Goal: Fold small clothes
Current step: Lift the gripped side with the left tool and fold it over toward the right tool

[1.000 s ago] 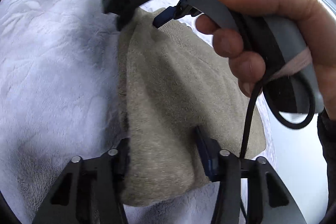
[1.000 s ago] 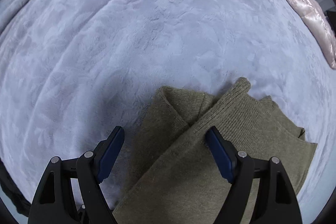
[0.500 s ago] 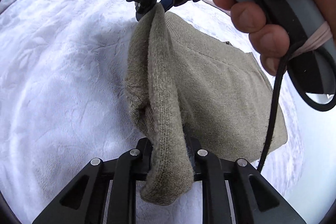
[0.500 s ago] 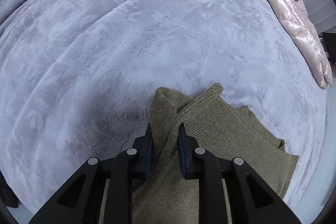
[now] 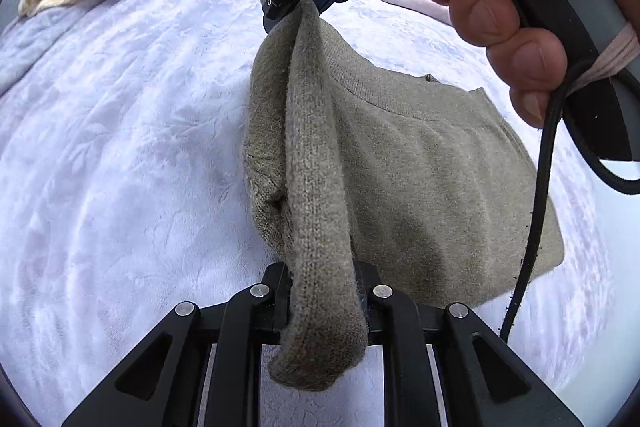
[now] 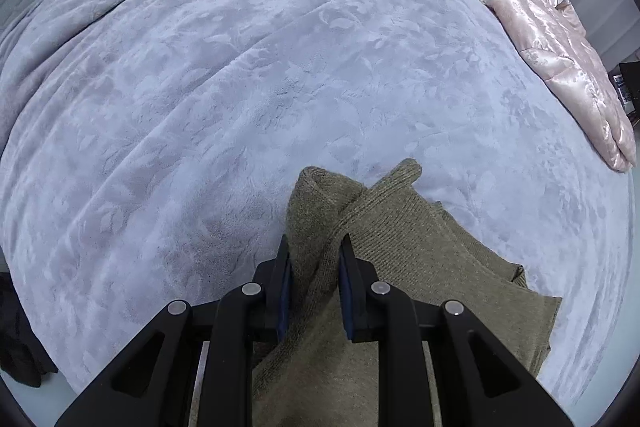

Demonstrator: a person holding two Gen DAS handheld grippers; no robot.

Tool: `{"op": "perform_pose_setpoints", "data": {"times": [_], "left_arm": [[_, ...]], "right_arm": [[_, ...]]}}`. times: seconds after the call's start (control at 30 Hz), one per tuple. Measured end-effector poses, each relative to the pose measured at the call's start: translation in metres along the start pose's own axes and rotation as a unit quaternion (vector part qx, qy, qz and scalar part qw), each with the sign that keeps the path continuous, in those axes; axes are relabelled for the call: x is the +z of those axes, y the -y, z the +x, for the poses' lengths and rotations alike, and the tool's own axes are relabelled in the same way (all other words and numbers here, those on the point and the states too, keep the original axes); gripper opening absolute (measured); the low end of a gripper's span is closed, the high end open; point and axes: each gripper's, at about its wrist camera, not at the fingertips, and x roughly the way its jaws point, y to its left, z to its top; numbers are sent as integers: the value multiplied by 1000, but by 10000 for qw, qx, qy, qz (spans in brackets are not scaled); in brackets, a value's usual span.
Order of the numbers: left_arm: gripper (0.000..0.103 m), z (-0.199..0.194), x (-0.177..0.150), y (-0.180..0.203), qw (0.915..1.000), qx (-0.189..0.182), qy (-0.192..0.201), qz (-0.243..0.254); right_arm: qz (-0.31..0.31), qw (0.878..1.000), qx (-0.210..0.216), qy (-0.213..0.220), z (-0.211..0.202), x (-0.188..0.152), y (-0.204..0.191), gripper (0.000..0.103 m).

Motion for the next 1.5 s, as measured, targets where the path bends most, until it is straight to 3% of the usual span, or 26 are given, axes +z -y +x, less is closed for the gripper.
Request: {"op": "perform_pose_setpoints", "data": {"times": [0.23, 0.47, 0.93, 1.13, 1.5], "left_arm": [[19, 1, 4, 56, 9956, 844, 1, 418], [19, 3, 7, 110, 9863, 1413, -30, 846], [19, -5, 1, 218, 9695, 1678, -11, 1788], [19, 1, -7, 231, 9610, 1851, -102, 2050], [19, 22, -9, 272, 9478, 1899, -266, 2547]], "right_arm": [[67, 9987, 414, 293, -23, -14, 23, 22], [106, 9944, 915, 511, -46, -28, 55, 21], [204, 9929, 858, 799, -96, -78, 144, 21], [251, 9924, 859, 842, -101, -94, 172, 21], [759, 9821, 1281, 1156, -95, -132, 226, 21]]}}
